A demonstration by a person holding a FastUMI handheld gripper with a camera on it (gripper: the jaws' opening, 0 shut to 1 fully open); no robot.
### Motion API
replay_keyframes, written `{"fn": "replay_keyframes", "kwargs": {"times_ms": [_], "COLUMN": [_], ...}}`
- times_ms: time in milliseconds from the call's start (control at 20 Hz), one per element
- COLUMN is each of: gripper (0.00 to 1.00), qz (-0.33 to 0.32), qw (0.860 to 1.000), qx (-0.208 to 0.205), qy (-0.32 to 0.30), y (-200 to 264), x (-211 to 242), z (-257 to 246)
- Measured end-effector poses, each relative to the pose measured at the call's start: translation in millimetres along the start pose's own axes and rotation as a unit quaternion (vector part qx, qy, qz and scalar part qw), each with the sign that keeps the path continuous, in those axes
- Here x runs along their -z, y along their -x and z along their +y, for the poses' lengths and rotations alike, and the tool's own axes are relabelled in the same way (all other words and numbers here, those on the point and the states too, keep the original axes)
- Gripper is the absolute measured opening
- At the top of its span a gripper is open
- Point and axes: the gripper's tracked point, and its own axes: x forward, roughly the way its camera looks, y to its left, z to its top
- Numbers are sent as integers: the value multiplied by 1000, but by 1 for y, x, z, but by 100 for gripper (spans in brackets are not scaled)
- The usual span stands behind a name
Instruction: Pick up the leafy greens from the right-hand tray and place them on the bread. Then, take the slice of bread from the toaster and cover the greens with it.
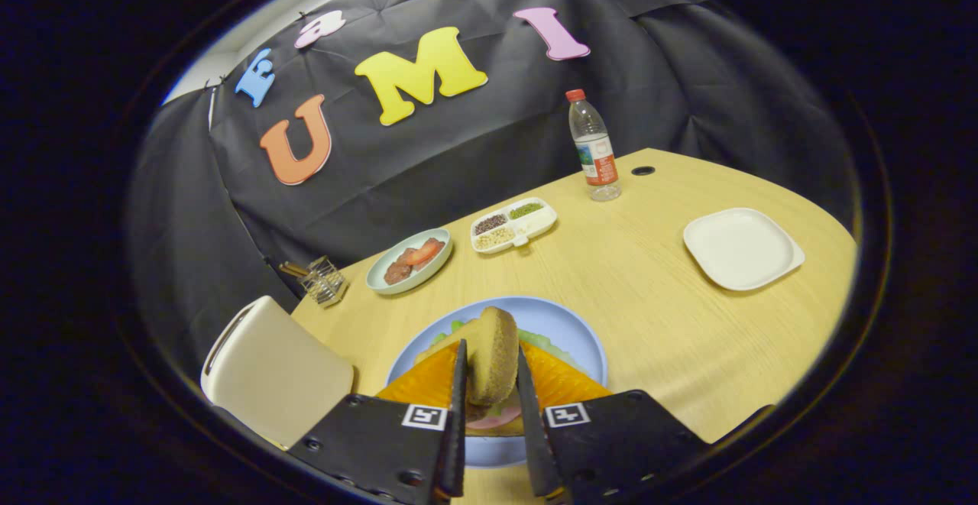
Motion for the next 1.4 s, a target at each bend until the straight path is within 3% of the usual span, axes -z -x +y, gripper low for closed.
{"fn": "replay_keyframes", "kwargs": {"times_ms": [300, 550, 700, 900, 1200, 1400], "gripper": [66, 95, 95, 96, 96, 96], "qz": [-24, -135, -192, -215, -241, -253], "qw": [999, 984, 969, 959, 952, 944], "qx": [1, 10, 24, 12, -21, -24], "qy": [24, 117, 153, 185, 189, 209], "y": [25, 106, 165, 226, 289, 304], "x": [-19, -66, -77, -55, -41, -38], "z": [-14, -15, -15, -7, 6, 6]}}
